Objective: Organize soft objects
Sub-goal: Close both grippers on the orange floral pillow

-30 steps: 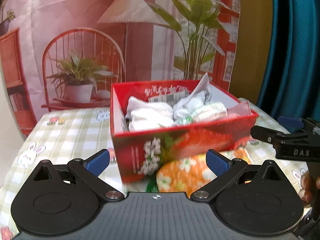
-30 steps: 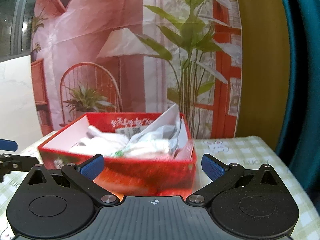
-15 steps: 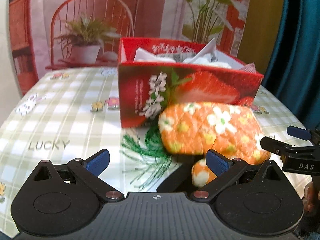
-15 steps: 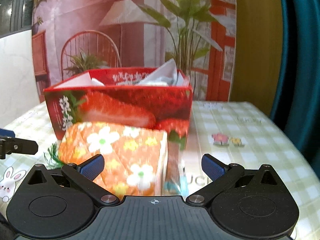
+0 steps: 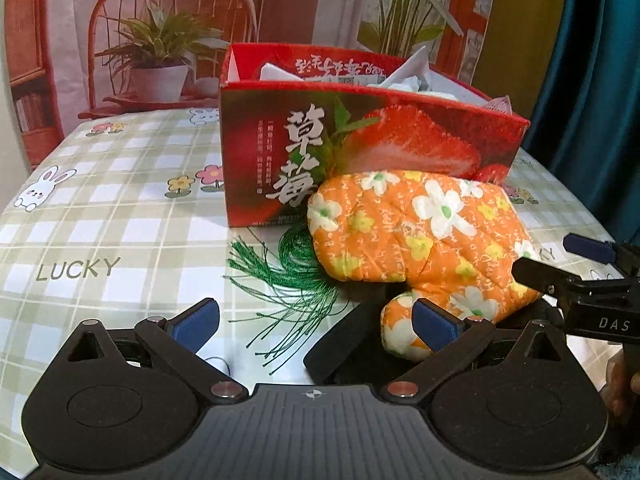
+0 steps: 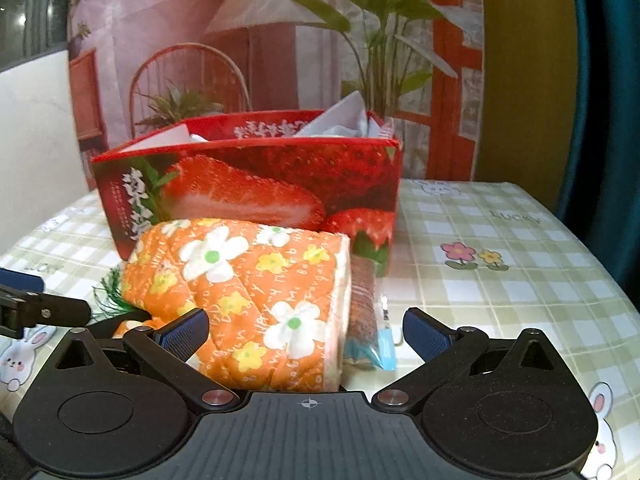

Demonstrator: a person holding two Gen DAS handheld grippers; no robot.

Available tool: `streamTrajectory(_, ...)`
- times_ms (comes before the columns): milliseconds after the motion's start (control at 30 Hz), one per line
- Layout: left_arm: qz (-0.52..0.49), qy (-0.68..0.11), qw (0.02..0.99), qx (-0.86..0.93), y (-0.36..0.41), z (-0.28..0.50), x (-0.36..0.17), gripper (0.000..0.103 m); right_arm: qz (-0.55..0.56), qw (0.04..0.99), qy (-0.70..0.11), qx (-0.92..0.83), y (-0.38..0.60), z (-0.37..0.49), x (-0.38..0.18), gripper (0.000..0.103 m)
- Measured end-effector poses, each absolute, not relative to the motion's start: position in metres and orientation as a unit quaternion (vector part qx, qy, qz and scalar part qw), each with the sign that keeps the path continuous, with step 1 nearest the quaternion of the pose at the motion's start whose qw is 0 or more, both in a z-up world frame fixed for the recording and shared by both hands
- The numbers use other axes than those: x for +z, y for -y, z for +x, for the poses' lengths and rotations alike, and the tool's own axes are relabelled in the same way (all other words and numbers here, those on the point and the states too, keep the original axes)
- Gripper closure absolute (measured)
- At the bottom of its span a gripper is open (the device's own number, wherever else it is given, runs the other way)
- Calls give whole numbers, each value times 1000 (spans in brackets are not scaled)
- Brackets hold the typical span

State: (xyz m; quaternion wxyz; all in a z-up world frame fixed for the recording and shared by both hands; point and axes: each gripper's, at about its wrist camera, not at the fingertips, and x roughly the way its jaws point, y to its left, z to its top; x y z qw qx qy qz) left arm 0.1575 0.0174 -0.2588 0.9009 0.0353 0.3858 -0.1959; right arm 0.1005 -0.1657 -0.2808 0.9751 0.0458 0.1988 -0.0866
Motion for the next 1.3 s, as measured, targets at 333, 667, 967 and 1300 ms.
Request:
streamTrajectory(333, 20, -429, 884, -184, -17, 171, -286, 0, 9, 974, -219, -66, 156, 112, -298, 36)
streamTrajectory(667, 19, -414, 892, -179, -17, 166, -289, 0, 25, 974, -219, -58, 162, 112, -300, 37)
streamTrajectory(967, -2, -439, 879, -186, -23, 177, -282, 5, 27, 975, -214, -57, 162, 110, -296, 40)
streamTrajectory(1300, 12, -354, 909, -222, -14, 188, -235, 9, 27, 980, -193, -50, 162, 106, -289, 40)
